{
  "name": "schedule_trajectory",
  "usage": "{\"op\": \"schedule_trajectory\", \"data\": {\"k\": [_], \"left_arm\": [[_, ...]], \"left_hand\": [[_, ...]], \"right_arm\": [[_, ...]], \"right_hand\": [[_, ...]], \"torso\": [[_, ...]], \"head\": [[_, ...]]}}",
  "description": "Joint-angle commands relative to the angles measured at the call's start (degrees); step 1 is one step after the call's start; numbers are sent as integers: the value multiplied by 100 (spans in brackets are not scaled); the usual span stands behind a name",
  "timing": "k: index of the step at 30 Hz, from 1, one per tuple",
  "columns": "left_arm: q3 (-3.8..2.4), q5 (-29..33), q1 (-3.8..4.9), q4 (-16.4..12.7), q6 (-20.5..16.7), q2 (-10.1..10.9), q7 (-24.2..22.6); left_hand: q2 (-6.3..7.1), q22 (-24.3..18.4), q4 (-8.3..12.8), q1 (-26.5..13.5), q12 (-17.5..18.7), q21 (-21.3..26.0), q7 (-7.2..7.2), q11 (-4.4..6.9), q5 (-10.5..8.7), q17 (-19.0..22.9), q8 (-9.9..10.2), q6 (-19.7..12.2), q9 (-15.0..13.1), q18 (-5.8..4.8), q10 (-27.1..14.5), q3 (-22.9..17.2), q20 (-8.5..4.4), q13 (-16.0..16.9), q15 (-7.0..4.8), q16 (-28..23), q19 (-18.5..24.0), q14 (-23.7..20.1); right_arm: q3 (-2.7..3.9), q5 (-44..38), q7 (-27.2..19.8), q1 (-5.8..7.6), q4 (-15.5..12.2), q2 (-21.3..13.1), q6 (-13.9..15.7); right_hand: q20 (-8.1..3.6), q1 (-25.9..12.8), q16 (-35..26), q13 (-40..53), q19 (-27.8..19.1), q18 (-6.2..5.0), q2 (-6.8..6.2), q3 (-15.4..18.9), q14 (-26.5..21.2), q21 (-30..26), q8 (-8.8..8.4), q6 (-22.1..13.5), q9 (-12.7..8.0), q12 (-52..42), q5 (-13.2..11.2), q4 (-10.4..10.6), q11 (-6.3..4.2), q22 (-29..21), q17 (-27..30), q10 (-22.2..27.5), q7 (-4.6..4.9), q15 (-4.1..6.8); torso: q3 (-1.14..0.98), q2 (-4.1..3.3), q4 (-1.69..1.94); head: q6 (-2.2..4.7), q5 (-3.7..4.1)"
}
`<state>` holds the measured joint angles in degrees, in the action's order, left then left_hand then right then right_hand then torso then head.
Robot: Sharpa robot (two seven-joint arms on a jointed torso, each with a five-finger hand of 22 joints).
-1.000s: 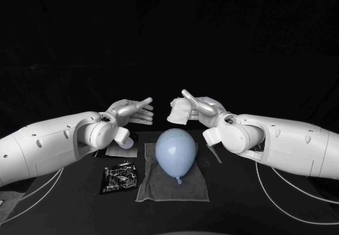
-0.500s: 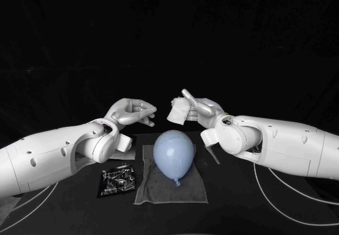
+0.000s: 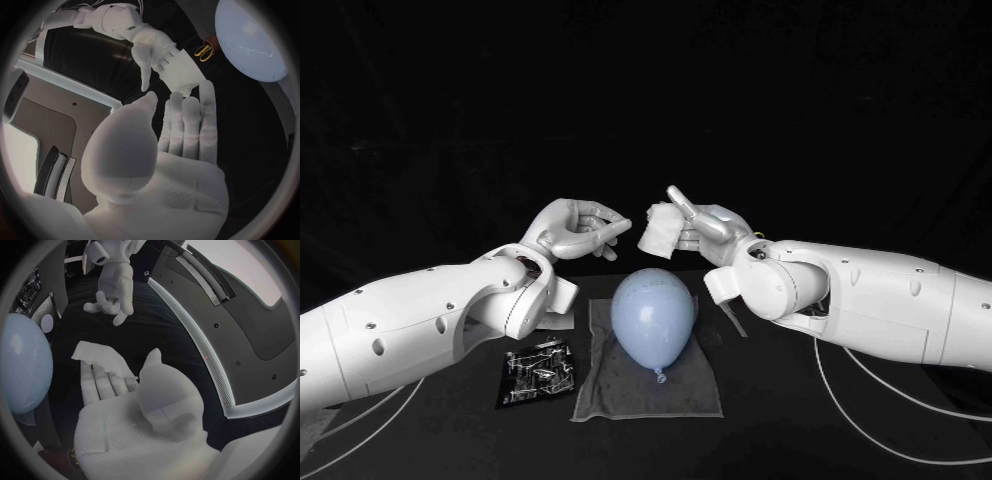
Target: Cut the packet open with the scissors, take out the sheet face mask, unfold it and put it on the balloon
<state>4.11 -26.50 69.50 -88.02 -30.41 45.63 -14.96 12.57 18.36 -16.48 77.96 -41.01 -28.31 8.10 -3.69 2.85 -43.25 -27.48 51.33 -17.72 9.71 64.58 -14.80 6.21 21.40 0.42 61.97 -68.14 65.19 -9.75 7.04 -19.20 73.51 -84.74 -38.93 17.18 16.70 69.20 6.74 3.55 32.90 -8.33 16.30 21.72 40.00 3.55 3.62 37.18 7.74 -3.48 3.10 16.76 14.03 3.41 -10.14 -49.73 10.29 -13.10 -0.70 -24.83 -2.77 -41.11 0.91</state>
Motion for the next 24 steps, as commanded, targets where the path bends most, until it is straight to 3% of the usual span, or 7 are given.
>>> {"op": "schedule_trajectory", "data": {"k": [1, 4, 10, 15, 24], "left_arm": [[-9, -667, 8, 47, -157, -78, 731], [-10, -786, 9, 68, -148, -112, 865], [-10, -757, 10, 107, -109, -118, 795], [-10, -727, 11, 130, -114, -116, 693], [-10, -563, 11, 131, -83, -128, 588]], "left_hand": [[-46, 102, -5, -77, -100, -122, 2, -6, -2, -30, -14, -82, -23, 51, -124, 156, -4, 105, 0, 103, 93, 29], [-112, 193, 1, 54, -105, -213, 54, -58, -4, 215, 10, -215, -26, 42, -339, 251, 20, 156, 43, 1, 236, -168], [-258, 215, 81, 575, 356, -131, 213, -230, 2, 480, 56, -404, -16, 19, -918, 254, 172, -104, 206, -339, 696, -612], [-257, 207, 93, 823, 592, -86, 227, -258, 0, 640, 47, -411, -12, 43, -957, 184, 247, -313, 242, -511, 839, -727], [-194, 209, -16, 433, 618, -87, 217, -260, -4, 728, -12, -344, -28, 70, -813, 480, 295, -414, 251, -508, 848, -658]], "right_arm": [[2, -102, -107, -1, -51, 1, 17], [1, -122, -109, -1, -81, 0, 17], [0, -136, -107, -1, -105, -6, -2], [0, -140, -106, -1, -113, -13, -12], [0, -142, -94, -1, -117, -16, -21]], "right_hand": [[3, -37, -37, -3, -39, 80, 37, 26, -36, -26, -36, -51, -5, 4, -10, -9, -3, -8, 7, 47, 639, 12], [3, -39, -37, -3, -38, 81, 38, 26, -34, -26, -36, -48, -5, 4, -9, -10, -3, -8, 7, 49, 639, 12], [3, -39, -38, -2, -33, 83, 40, 24, -40, -25, -35, -45, -6, 3, -4, -15, -2, -7, 11, 41, 639, 11], [3, -39, -37, -1, -21, 83, 41, 22, -29, -23, -34, -36, -4, 2, -2, -17, -3, -6, 10, 28, 639, 11], [3, -36, -38, 1, -22, 84, 43, 18, -38, -22, -32, -23, -3, -1, 0, -20, -3, -5, 14, 20, 639, 10]], "torso": [[2, 3, -7], [0, 0, -5], [-5, 2, 1], [4, 1, 0], [4, 2, 1]], "head": [[-4, -11], [-8, -4], [-13, 1], [-12, 10], [-24, 11]]}}
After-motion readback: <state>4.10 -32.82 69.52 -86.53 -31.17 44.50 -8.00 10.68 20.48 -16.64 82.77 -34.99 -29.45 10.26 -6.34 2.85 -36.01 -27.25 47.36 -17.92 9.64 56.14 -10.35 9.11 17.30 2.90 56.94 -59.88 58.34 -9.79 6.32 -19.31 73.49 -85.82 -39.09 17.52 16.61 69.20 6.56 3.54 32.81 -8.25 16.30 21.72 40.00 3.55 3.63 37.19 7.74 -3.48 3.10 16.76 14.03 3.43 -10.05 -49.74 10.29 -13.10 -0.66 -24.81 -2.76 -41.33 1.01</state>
